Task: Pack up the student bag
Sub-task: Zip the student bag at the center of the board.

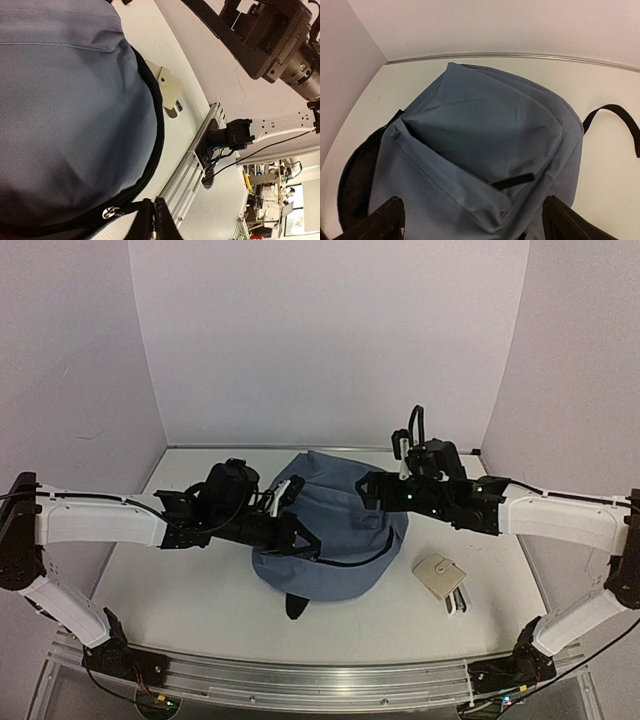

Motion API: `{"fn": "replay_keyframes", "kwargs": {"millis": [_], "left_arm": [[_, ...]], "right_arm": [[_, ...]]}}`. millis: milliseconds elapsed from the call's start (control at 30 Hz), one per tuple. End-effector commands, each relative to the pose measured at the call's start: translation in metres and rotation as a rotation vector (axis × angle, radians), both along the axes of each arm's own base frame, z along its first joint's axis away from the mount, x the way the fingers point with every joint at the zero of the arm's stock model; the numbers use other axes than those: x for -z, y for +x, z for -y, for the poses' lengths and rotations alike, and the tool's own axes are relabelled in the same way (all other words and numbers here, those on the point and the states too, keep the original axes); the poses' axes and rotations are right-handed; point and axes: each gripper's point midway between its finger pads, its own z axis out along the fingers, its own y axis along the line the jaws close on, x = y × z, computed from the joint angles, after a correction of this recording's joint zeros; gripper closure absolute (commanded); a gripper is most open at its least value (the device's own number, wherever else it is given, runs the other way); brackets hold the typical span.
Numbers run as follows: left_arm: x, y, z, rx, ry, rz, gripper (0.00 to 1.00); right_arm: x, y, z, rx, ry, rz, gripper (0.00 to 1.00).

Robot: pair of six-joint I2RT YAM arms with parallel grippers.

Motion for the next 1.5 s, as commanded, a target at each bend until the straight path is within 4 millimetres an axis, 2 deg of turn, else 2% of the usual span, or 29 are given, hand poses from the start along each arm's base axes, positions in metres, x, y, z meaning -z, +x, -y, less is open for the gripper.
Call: {"fn": "replay_keyframes", "kwargs": {"millis": [0,67,167,200,267,400,567,700,833,933,1133,1300,1467], "left_arm": [[-0.018,0.002,0.013,0.026,-0.003,0.063,0.84],[-0.019,0.000,0.010,0.027,0.011,0.066,0.80],[-0.025,-0.001,-0.003,-0.004,0.026,0.092,0.82],[-0.027,-0.001,-0.008,-0.017,0.031,0.101,0.80],[-0.028,0.001,-0.020,-0.058,0.071,0.118,0.70],[-0.019,0.020,-0.047,-0.203,0.195,0.135,0.47],[-0.004,0.052,-0.074,-0.336,0.273,0.053,0.40],[-0.003,0.073,-0.081,-0.369,0.239,0.034,0.36],[-0.004,0.087,-0.079,-0.383,0.211,0.014,0.34],[0.002,0.095,-0.077,-0.394,0.230,-0.004,0.30],[0.020,0.109,-0.078,-0.437,0.254,-0.077,0.30],[0.035,0.118,-0.081,-0.469,0.286,-0.137,0.28],[0.060,0.125,-0.082,-0.493,0.337,-0.194,0.26]], "right_arm": [[-0.003,-0.032,-0.013,-0.074,0.080,-0.036,0.05],[-0.002,-0.046,-0.022,-0.114,0.102,-0.055,0.05],[0.001,-0.064,-0.034,-0.159,0.105,-0.075,0.06],[0.003,-0.069,-0.037,-0.170,0.103,-0.087,0.06],[0.010,-0.075,-0.039,-0.158,0.093,-0.110,0.06],[0.021,-0.080,-0.047,-0.153,0.083,-0.146,0.10],[0.036,-0.079,-0.067,-0.149,0.065,-0.187,0.20],[0.049,-0.078,-0.080,-0.153,0.061,-0.233,0.27],[0.059,-0.080,-0.091,-0.172,0.071,-0.280,0.30],[0.065,-0.082,-0.099,-0.188,0.079,-0.311,0.32],[0.080,-0.084,-0.108,-0.195,0.079,-0.360,0.41],[0.088,-0.085,-0.113,-0.190,0.084,-0.389,0.58],[0.085,-0.086,-0.113,-0.176,0.110,-0.398,0.92]]}}
